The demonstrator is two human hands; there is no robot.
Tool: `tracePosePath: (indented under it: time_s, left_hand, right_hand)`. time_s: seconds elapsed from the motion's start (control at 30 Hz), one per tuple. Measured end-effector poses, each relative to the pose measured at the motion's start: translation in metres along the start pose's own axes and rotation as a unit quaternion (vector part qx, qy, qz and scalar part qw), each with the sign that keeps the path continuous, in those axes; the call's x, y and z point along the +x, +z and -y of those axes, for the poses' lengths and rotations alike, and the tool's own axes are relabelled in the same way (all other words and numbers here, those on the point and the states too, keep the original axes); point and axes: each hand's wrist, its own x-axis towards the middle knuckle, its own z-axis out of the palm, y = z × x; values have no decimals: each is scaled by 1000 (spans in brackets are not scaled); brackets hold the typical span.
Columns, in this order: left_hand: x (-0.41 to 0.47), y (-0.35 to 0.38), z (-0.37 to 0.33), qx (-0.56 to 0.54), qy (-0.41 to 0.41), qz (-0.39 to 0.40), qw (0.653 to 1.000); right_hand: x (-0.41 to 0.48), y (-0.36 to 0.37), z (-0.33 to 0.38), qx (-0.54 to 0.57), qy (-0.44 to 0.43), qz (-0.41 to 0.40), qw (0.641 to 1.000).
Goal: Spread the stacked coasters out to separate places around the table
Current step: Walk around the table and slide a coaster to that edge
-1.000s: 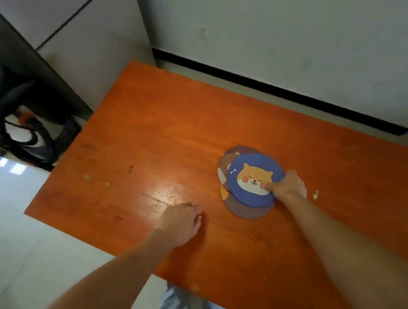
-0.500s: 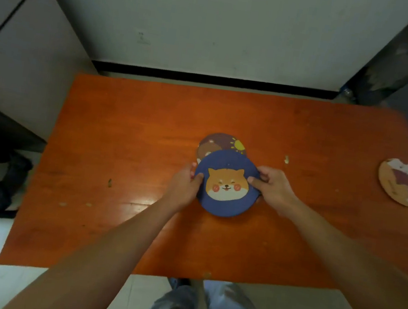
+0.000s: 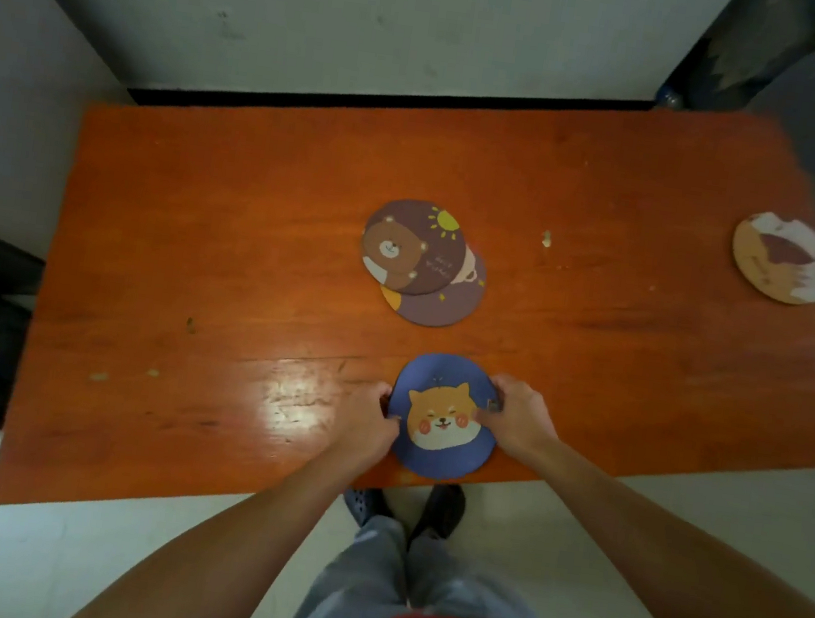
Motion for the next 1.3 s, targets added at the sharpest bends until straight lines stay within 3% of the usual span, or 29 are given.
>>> tracePosePath:
  time_s: [0.53,0.63,0.9,1.03,1.3]
  left_hand:
    - [0,10,13,137,52,-57,988]
    - [-1,11,18,211,55,-61,974]
    - [-7,15,36,381,155,-69,909]
    - [-9,5,36,387,145,-48,909]
    - [-30,-63,57,354,118,-113,921]
  right_hand:
    - [-6,11,-18,-159,-71,-51,983]
    - [-6,11,-19,-214,-97,-76,969]
    - [-5,12,-21,-319,-125,-60,938]
    - [12,-1,-1,-338,-142,-42,929]
    - [36,3,92,-318,-214,-40,923]
